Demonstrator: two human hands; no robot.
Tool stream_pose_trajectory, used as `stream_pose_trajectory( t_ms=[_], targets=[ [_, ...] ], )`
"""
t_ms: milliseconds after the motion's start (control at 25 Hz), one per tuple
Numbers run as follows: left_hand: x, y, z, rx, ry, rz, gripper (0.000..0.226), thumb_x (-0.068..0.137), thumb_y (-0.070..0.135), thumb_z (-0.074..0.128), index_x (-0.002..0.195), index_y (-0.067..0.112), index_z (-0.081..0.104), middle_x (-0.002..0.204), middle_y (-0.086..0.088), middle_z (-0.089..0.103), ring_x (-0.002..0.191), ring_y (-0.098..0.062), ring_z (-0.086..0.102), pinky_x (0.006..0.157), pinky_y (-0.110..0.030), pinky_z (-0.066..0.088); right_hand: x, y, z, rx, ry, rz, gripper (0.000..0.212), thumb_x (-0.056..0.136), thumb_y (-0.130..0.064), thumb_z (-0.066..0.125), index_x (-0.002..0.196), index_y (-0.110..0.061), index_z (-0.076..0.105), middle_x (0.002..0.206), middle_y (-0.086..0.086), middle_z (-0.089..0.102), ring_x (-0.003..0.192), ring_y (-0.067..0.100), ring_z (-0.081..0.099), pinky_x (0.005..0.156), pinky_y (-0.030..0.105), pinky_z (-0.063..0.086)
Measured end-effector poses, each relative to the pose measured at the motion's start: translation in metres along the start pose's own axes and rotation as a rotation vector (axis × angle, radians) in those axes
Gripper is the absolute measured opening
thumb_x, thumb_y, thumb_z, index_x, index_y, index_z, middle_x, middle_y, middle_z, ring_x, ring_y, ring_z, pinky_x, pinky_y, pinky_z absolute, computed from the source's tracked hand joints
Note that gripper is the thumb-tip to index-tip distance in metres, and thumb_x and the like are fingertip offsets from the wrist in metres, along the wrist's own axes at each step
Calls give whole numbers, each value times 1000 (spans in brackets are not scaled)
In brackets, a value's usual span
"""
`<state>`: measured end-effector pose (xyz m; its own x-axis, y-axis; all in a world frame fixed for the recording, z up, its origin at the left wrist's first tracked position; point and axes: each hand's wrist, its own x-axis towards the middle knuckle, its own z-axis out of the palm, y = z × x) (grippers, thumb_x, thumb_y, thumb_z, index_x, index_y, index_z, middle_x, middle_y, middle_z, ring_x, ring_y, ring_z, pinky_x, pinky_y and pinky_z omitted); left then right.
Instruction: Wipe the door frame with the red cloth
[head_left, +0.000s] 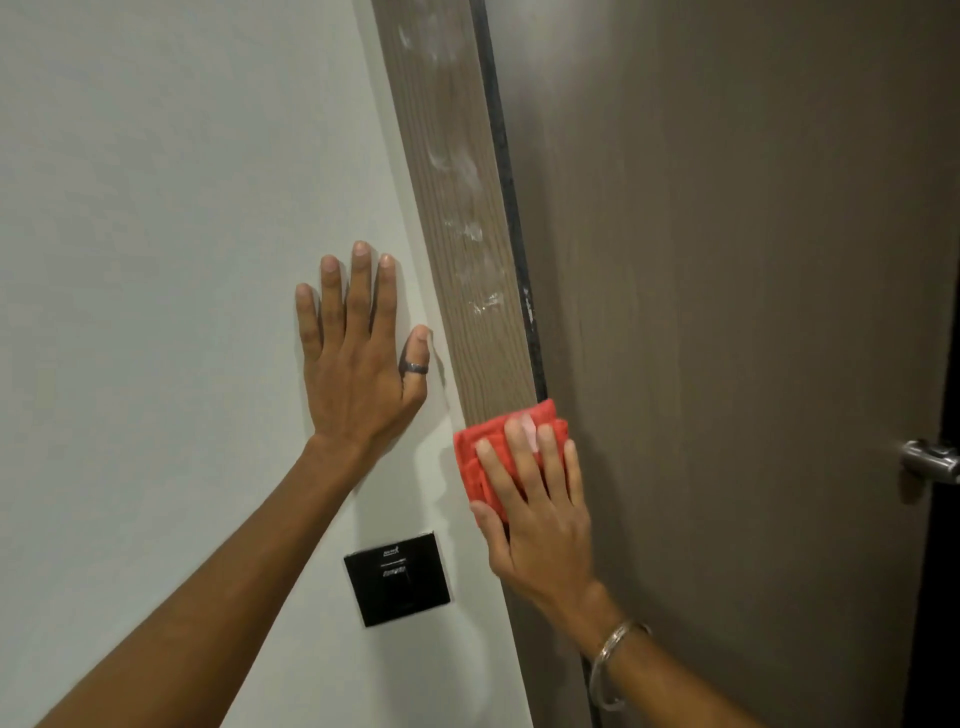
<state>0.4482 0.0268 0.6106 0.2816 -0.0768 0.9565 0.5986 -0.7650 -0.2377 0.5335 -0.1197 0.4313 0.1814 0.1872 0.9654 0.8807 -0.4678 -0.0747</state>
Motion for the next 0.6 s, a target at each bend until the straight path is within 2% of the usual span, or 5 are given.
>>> stream_pose_trajectory(
  t_ms=[80,160,280,400,600],
  targets=[
    [1,1,-3,-22,-8,-3,71,108,50,24,168,15,6,176,-14,7,162,-37,8,131,-55,4,4,6,-3,16,-29,-27,71,100,-54,51,162,-29,24,174,2,13,163,31,11,133,54,10],
    [2,2,-2,-26,-8,-3,72,108,51,25,168,15,6,176,-14,8,163,-37,7,131,-56,6,45,10,-6,35,8,-56,67,102,-54,48,160,-28,28,172,5,21,161,33,17,132,56,13],
    [2,0,2,-20,6,-8,75,107,53,30,168,16,9,176,-12,7,163,-35,6,131,-53,3,101,10,-8,57,90,-72,65,104,-55,43,162,-30,29,172,5,24,162,32,15,133,53,13],
    [-1,-2,5,-10,13,-9,75,107,54,30,168,16,9,177,-10,6,163,-34,4,132,-51,1,99,6,-6,93,126,-29,65,103,-53,47,162,-30,28,172,5,25,163,30,13,133,51,14],
    [-1,0,0,-10,5,-11,74,107,53,30,168,16,10,176,-11,7,163,-35,4,131,-53,2,95,4,-12,116,113,-17,65,101,-50,50,158,-28,30,168,8,33,158,35,26,128,51,24]
  ],
)
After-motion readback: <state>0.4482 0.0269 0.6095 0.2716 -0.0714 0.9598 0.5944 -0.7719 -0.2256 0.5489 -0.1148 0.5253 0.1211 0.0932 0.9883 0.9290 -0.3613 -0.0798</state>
